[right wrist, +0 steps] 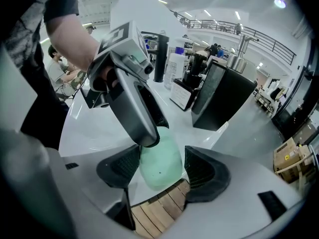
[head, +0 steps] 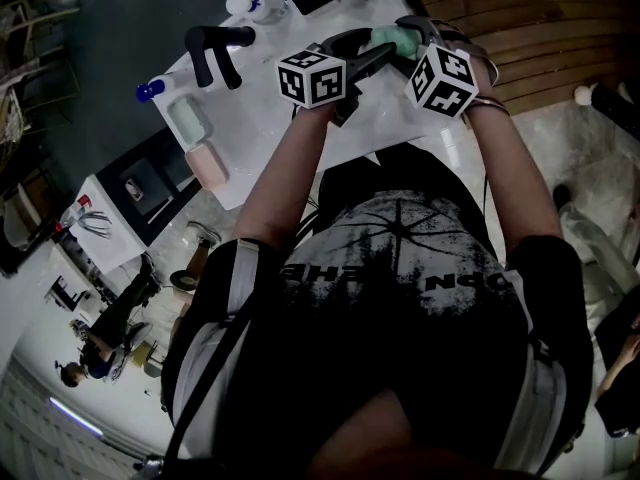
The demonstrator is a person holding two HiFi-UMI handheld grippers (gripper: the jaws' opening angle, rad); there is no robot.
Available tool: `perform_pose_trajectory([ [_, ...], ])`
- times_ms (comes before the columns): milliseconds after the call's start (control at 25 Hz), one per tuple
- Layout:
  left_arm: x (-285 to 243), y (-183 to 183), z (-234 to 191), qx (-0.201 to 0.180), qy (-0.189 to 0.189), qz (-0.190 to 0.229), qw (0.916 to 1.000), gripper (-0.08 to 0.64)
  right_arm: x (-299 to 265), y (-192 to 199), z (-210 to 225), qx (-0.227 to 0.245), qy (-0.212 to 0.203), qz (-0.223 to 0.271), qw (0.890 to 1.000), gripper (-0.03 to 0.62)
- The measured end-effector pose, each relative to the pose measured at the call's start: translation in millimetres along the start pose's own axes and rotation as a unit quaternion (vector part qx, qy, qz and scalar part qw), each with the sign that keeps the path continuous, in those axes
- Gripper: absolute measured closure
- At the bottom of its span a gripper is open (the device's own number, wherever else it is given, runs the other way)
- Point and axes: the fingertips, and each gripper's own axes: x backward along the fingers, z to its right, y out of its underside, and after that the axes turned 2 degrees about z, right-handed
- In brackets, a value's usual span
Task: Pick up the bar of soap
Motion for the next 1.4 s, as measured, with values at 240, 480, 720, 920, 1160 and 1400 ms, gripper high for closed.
perform_pose_trajectory([
  [240,7,-1,-6,-0.002,-0.018,0.001,0.9998,0.290,2,-2,2,-0.001,0.005,0.006,1.000,0.319],
  [480,19,-4,-8,-0.004,-0.026,0.010,0.9996,0.285,6,-9,2,0.001,0.012,0.016,1.000,0.319],
  [720,47,-27,4,-0.031,-0.027,0.057,0.9975,0.287,25,-29,6,0.000,0.034,0.044,0.998,0.319],
  [920,81,-51,22,-0.066,-0.027,0.108,0.9916,0.317,43,-53,5,-0.011,0.053,0.078,0.996,0.332],
  [1160,140,-76,45,-0.107,-0.031,0.171,0.9789,0.479,68,-101,1,-0.045,0.087,0.143,0.985,0.451],
  [1400,201,-82,63,-0.146,-0.037,0.206,0.9667,0.545,85,-151,-17,-0.061,0.102,0.201,0.972,0.555],
])
